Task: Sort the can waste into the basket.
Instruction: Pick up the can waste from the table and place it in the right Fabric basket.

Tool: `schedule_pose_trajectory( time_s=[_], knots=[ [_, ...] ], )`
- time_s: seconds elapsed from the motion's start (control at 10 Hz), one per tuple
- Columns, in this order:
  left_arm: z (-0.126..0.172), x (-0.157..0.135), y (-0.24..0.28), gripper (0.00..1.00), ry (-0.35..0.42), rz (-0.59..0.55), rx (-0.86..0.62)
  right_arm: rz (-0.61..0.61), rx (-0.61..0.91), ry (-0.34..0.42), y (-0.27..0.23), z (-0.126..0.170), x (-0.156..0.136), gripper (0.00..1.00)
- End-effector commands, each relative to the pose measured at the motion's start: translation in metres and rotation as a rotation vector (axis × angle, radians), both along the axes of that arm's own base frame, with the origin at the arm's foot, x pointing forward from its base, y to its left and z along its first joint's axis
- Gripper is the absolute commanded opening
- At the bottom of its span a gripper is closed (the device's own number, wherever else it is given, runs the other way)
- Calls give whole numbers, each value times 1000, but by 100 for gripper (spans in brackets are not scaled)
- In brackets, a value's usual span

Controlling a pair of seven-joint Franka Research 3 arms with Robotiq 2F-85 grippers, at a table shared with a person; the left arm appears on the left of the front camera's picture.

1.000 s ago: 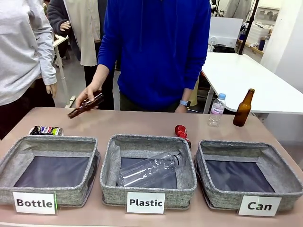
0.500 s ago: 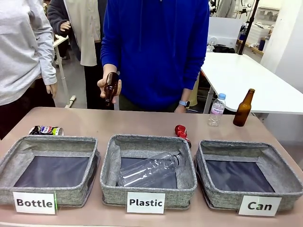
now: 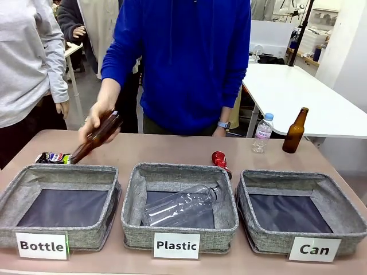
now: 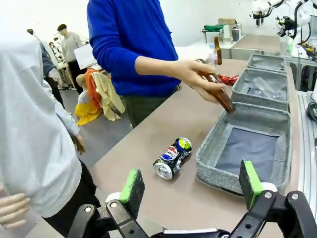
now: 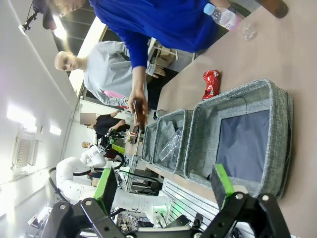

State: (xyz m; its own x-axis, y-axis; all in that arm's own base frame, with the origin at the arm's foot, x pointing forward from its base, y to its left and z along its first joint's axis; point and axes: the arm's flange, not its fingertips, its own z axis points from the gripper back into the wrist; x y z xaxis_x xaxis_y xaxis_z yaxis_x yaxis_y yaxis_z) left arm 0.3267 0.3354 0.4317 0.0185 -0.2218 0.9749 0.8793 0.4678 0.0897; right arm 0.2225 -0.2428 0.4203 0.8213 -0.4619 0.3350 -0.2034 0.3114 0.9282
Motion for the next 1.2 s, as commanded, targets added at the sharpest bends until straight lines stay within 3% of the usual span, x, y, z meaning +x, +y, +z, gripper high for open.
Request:
schedule_pose_trajectory(
  time_s=[0.0,0.4,0.9,1.1],
  knots=[
    [5,1,0,100,-11,2,-17,-5,4,-38,-1,2,2,100],
    [19,20,-17,100,143,53,-35,-5,4,-38,-1,2,2,100],
    [23,27,-25,100,191,43,-29,-5,4,-38,-1,2,2,100],
    [31,43,-56,100,280,55,23,-5,4,-38,-1,2,2,100]
  ],
)
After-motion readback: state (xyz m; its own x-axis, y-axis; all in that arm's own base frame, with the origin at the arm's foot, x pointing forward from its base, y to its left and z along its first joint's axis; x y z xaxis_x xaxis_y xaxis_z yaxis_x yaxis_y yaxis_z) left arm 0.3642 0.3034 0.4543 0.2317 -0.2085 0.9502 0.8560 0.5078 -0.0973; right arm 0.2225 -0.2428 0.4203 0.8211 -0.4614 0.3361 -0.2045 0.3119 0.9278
